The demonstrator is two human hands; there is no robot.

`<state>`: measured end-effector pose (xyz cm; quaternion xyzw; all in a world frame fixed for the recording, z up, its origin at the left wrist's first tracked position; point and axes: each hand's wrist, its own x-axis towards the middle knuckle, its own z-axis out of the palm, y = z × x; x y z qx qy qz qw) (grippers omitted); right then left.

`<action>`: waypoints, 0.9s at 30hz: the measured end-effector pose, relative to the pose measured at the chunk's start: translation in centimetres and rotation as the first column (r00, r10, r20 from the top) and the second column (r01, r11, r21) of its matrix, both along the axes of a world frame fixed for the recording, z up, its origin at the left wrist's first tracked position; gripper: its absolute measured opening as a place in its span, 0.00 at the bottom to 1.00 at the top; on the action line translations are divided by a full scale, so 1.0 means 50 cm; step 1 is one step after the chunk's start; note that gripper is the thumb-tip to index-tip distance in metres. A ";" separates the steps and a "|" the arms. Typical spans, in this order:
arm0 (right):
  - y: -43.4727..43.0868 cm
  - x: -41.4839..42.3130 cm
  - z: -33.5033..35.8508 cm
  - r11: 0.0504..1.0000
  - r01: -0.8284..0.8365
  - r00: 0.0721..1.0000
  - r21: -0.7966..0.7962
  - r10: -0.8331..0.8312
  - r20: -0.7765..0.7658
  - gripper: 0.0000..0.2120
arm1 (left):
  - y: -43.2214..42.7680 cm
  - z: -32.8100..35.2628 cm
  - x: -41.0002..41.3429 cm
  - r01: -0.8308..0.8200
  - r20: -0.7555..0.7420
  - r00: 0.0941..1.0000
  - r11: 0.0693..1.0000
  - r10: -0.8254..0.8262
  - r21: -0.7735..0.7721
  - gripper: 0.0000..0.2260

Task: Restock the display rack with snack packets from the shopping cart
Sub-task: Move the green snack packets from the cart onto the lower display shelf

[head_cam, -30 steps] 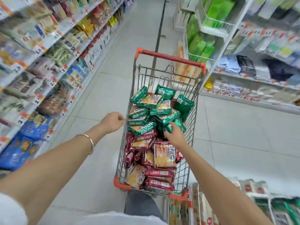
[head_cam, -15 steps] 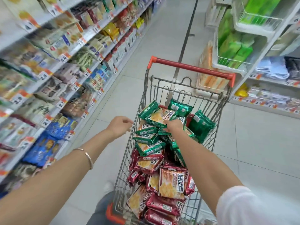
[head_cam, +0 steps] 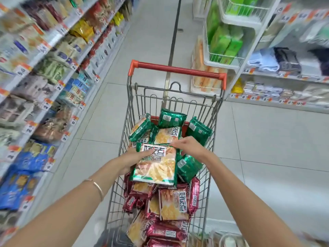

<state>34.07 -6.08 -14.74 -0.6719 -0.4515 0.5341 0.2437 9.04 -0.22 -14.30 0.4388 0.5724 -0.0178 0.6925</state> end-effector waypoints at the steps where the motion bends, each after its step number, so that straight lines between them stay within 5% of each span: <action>1: 0.015 0.000 -0.018 0.988 0.152 0.988 -0.010 -0.152 0.032 0.13 | 0.001 -0.005 -0.018 -0.073 -0.008 0.997 0.997 0.073 0.007 0.55; 3: 0.045 -0.005 -0.055 0.934 0.356 0.918 -0.025 -0.345 0.195 0.20 | 0.007 -0.005 -0.059 -0.232 0.014 0.973 0.973 0.231 0.007 0.42; 6: 0.064 -0.040 -0.097 0.923 0.368 0.892 -0.114 -0.315 0.325 0.22 | 0.019 0.008 -0.119 -0.356 0.010 0.934 0.934 0.356 0.010 0.20; 13: 0.053 -0.021 -0.076 0.879 0.464 0.871 -0.107 -0.430 0.237 0.19 | 0.026 0.039 -0.152 -0.396 0.058 0.916 0.918 0.397 -0.027 0.27; 17: -0.017 0.029 0.000 0.941 0.332 0.936 -0.058 -0.337 -0.103 0.09 | 0.023 0.037 -0.131 -0.376 0.039 0.926 0.926 0.376 -0.023 0.33; 21: -0.053 0.036 0.024 0.966 0.220 0.830 -0.137 -0.259 -0.494 0.32 | 0.002 0.057 -0.076 -0.272 0.046 0.961 0.962 0.273 -0.024 0.34; 24: -0.056 -0.014 0.024 0.959 0.192 0.752 -0.208 -0.280 -0.597 0.35 | -0.012 0.077 -0.037 -0.197 0.098 0.975 0.980 0.197 -0.012 0.34; 27: -0.064 -0.065 0.031 0.955 0.196 0.713 -0.222 -0.294 -0.637 0.25 | -0.024 0.095 -0.024 -0.197 0.157 0.965 0.975 0.211 -0.098 0.25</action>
